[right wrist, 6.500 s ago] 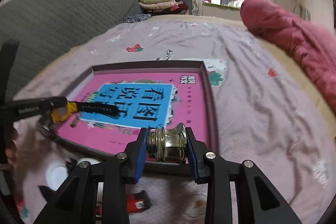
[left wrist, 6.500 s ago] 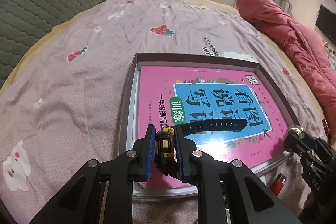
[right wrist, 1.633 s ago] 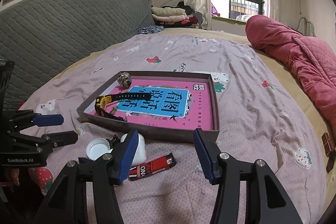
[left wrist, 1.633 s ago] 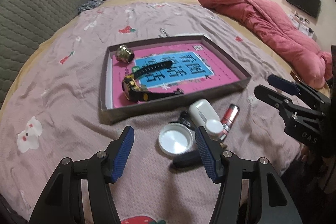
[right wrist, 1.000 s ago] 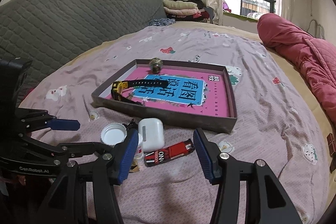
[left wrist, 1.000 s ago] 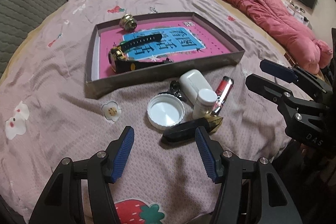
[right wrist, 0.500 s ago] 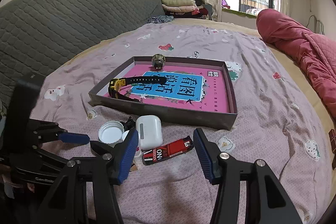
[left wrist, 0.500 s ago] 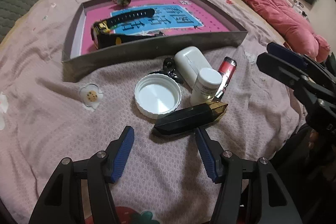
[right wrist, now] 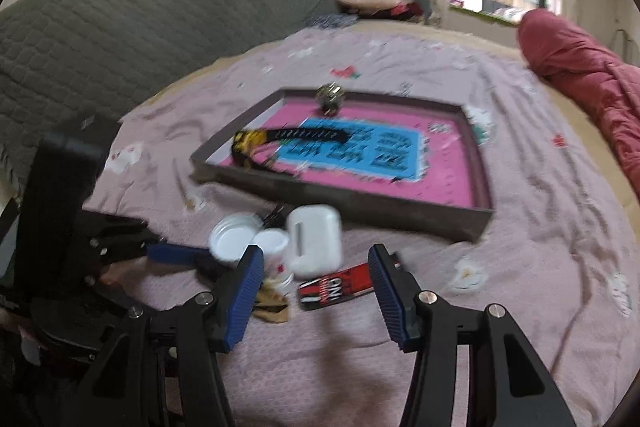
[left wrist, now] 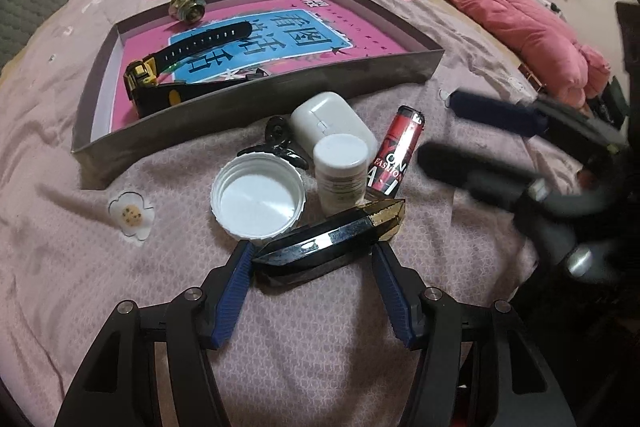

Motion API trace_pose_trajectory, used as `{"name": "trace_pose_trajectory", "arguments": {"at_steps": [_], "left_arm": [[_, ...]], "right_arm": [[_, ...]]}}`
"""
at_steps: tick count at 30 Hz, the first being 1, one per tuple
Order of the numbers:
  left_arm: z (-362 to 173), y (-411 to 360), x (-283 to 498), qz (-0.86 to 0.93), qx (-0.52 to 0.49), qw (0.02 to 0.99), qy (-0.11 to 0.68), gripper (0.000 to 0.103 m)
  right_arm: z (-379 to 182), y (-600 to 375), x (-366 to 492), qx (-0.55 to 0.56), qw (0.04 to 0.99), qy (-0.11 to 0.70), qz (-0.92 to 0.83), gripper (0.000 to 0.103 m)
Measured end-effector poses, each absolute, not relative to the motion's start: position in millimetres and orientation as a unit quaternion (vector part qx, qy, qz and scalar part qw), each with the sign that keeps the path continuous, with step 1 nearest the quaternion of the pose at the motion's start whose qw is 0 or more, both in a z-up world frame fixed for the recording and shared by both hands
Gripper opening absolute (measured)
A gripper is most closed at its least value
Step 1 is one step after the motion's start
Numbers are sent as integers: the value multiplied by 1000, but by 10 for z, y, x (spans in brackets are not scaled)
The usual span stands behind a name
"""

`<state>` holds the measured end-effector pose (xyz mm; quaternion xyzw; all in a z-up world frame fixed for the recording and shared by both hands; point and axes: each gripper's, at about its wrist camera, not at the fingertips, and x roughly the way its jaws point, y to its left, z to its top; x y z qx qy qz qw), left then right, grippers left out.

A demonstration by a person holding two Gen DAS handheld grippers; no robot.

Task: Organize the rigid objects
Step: 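Move the left tool to the black gold-tipped case while the right tool approaches the white jar, then close the left tool on the black case while the right tool grasps the white jar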

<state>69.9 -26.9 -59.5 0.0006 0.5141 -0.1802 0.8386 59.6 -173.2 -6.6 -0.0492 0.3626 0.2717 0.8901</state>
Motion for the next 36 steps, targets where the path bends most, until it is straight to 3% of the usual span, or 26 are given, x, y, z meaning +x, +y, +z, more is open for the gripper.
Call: {"name": "trace_pose_trajectory", "arguments": {"at_steps": [23, 33, 36], "left_arm": [[-608, -224, 710, -222, -19, 824, 521, 61], [-628, -267, 735, -224, -10, 824, 520, 61], [-633, -287, 744, -228, -10, 823, 520, 61]], "right_arm": [[-297, -1324, 873, -96, 849, 391, 342, 54], [-385, -1261, 911, -97, 837, 404, 355, 29], [-388, -1262, 913, -95, 835, 405, 360, 28]]}}
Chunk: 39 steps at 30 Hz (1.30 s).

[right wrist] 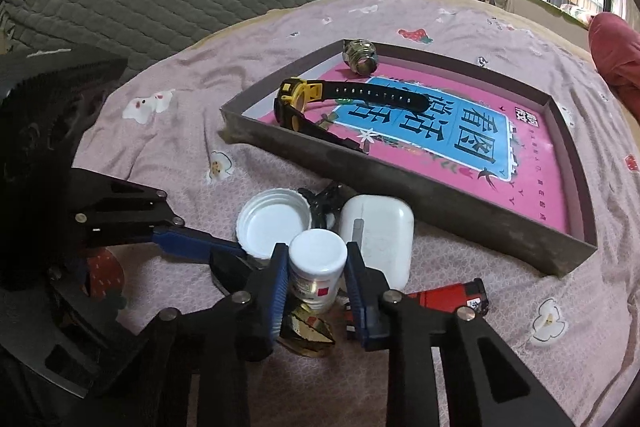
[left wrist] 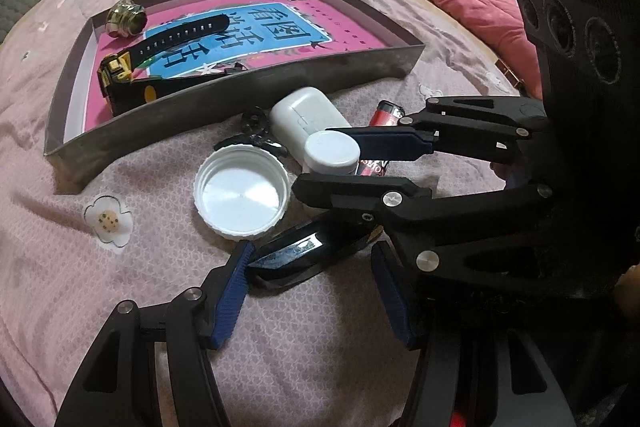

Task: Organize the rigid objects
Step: 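Close the left tool on the black case while the right tool grasps the white jar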

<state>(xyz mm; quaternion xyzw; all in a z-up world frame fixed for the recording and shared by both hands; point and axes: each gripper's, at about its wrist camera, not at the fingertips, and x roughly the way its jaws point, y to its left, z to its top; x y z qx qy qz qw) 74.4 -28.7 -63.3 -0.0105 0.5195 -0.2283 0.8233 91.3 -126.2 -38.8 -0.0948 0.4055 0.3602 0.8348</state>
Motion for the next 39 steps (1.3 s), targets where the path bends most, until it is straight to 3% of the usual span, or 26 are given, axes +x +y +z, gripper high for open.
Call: {"name": "trace_pose_trajectory", "arguments": {"at_steps": [11, 14, 20, 37, 39], "left_arm": [[-678, -416, 786, -250, 22, 820, 514, 61], [-655, -397, 790, -262, 21, 819, 509, 52], [-626, -530, 769, -287, 52, 814, 502, 43], [-542, -837, 797, -331, 100, 804, 485, 42], [-546, -875, 807, -330, 105, 807, 478, 38]], "right_arm": [[-222, -1511, 935, -54, 849, 384, 358, 28], [-175, -1623, 985, -31, 854, 381, 352, 28], [-151, -1764, 1044, -8, 862, 382, 333, 28], [-115, -2009, 1075, 31, 872, 377, 312, 28], [-118, -2021, 1074, 32, 871, 378, 312, 28]]}}
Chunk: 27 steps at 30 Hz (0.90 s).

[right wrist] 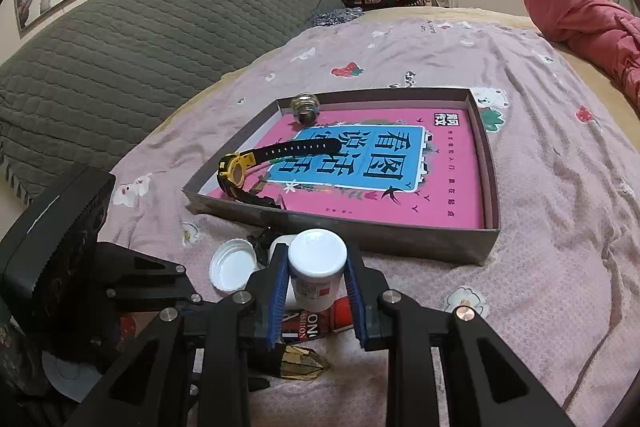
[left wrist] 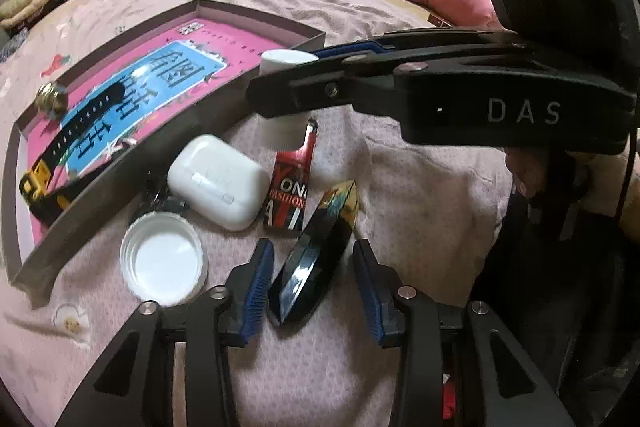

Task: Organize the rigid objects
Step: 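Close the left tool on the black case while the right tool grasps the white jar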

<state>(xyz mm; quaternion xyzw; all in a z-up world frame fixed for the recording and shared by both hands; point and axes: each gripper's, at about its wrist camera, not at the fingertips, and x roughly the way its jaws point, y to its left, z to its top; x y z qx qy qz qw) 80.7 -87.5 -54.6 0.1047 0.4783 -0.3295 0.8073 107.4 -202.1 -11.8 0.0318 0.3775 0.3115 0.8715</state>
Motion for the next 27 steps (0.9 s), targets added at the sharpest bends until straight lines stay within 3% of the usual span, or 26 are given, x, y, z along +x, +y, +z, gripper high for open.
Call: {"name": "trace_pose_trajectory", "arguments": {"at_steps": [9, 20, 27], "left_arm": [[-562, -912, 812, -319, 109, 814, 473, 29], [-403, -692, 813, -313, 40, 827, 465, 26], [-550, -772, 788, -309, 71, 813, 488, 25]], "right_arm": [[-131, -2039, 1117, 32, 873, 379, 304, 28], [-83, -2067, 1127, 39, 882, 365, 295, 28], [-92, -2086, 1135, 44, 883, 366, 290, 28]]}}
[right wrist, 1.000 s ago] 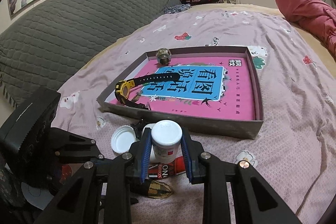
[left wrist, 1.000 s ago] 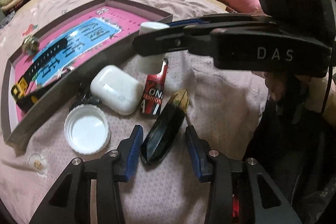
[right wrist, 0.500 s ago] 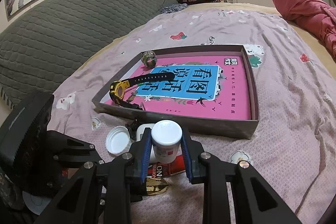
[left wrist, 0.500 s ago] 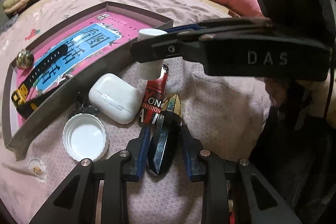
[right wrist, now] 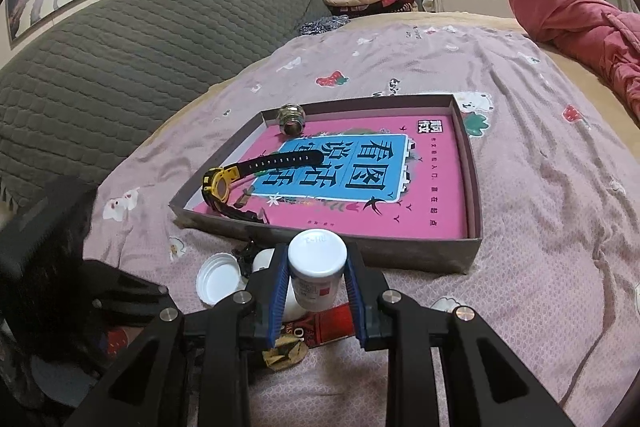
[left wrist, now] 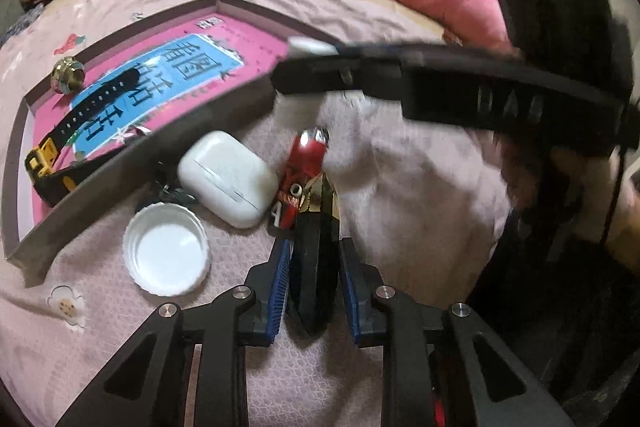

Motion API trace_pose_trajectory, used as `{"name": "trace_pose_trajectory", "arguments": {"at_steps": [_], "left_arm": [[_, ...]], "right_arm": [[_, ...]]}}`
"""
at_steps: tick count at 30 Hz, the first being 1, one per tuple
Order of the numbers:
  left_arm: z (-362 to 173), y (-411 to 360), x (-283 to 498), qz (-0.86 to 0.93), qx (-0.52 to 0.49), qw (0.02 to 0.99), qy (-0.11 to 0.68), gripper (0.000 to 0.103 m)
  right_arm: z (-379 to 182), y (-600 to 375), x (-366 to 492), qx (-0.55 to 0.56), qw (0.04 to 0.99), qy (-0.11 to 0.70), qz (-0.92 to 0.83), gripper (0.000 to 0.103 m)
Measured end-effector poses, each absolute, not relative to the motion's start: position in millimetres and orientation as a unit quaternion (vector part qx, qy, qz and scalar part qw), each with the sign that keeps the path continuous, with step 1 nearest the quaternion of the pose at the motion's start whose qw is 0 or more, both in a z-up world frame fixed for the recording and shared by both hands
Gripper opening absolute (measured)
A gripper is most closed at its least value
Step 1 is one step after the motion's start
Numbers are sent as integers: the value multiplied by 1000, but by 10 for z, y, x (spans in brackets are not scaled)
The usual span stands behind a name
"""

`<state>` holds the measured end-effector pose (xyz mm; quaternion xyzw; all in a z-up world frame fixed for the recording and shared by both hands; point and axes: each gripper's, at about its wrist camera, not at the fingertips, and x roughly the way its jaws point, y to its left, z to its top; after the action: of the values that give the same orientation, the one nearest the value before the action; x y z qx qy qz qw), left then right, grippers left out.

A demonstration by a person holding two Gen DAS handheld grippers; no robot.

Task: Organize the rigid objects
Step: 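Close the left tool on the black case while the right tool grasps the white jar, then lift the black case with the left tool toward the tray while the right tool holds the jar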

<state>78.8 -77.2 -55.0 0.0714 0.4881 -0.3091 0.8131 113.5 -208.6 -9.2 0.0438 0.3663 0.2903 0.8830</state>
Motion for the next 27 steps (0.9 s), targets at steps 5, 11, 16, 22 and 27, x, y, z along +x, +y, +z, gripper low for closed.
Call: {"name": "trace_pose_trajectory", "arguments": {"at_steps": [5, 11, 16, 22, 27], "left_arm": [[-598, -810, 830, -307, 65, 807, 500, 25], [-675, -925, 825, -296, 79, 807, 505, 25], [-615, -940, 763, -283, 89, 819, 491, 24], [-487, -833, 779, -272, 68, 830, 482, 22], [-366, -617, 809, -259, 40, 842, 471, 22]], "right_arm": [[-93, -2109, 1145, 49, 884, 366, 288, 28], [-90, -2136, 1155, 56, 885, 365, 282, 28], [-72, -2149, 1139, 56, 889, 359, 279, 28], [-52, -2174, 1148, 63, 892, 353, 276, 28], [-39, -2169, 1156, 68, 893, 350, 275, 28]]}}
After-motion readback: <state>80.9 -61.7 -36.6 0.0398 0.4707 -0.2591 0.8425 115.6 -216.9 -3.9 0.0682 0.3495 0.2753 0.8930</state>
